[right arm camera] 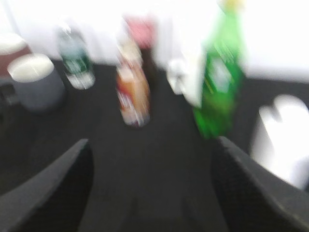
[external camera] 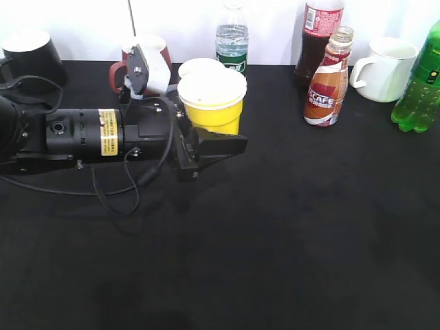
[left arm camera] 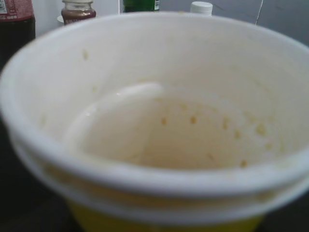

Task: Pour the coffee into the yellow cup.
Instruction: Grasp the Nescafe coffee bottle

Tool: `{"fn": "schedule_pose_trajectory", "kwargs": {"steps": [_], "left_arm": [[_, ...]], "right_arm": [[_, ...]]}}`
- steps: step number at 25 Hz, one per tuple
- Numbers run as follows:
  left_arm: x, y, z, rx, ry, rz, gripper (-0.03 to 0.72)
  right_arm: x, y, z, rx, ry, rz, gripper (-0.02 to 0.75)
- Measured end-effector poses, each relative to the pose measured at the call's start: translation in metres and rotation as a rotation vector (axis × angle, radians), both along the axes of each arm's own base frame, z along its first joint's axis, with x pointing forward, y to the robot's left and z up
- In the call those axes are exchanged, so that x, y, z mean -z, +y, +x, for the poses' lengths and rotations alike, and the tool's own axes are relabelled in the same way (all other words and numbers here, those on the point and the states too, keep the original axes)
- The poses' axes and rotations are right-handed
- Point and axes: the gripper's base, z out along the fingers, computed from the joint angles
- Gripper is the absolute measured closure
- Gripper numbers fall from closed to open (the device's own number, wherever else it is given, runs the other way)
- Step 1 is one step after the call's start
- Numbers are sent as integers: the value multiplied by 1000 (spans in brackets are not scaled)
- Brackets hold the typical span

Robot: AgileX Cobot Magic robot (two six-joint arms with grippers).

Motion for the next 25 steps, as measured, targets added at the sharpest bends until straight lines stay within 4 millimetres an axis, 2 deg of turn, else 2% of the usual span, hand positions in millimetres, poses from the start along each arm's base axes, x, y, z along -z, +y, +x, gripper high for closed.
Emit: {"fn": "schedule_pose_trajectory", "kwargs": {"steps": [1, 2, 3, 6, 8, 10, 13, 15, 18, 19, 20, 21, 24, 25], "left_arm": [[0, 0, 0, 0, 0, 0, 246], [0, 0, 0, 1, 0, 0, 246], [0, 0, 0, 1, 0, 0, 246], [0, 0, 0, 1, 0, -1, 246], [0, 0, 0, 2, 0, -1, 246], [0, 0, 0, 2, 0, -1, 246], [0, 0, 0, 2, 0, -1, 246], [0, 0, 0, 2, 0, -1, 246], [0, 0, 0, 2, 0, -1, 246], [0, 0, 0, 2, 0, -1, 246], [0, 0, 0, 2, 0, -1, 246], [0, 0, 0, 2, 0, -1, 246], [0, 0, 0, 2, 0, -1, 246], [0, 0, 0, 2, 0, -1, 246]], "right_arm": [[8, 0, 17, 3, -19, -3, 149], [14, 0, 25, 11, -5, -8, 149], [30, -2, 48, 32, 45, -61, 149], [54, -1, 75, 52, 150, -116, 149], [62, 14, 86, 31, 132, -164, 149], [72, 41, 102, 22, 54, -239, 149], [95, 59, 124, 13, 14, -155, 149], [119, 68, 141, 19, -10, -72, 149], [155, 79, 166, 25, 60, -72, 136], [162, 88, 183, 25, 75, -61, 127], [164, 91, 190, 23, 82, -57, 127], [169, 97, 208, 31, 96, -45, 126], [178, 99, 234, 92, 115, -7, 126], [178, 99, 237, 97, 114, -4, 126]]}}
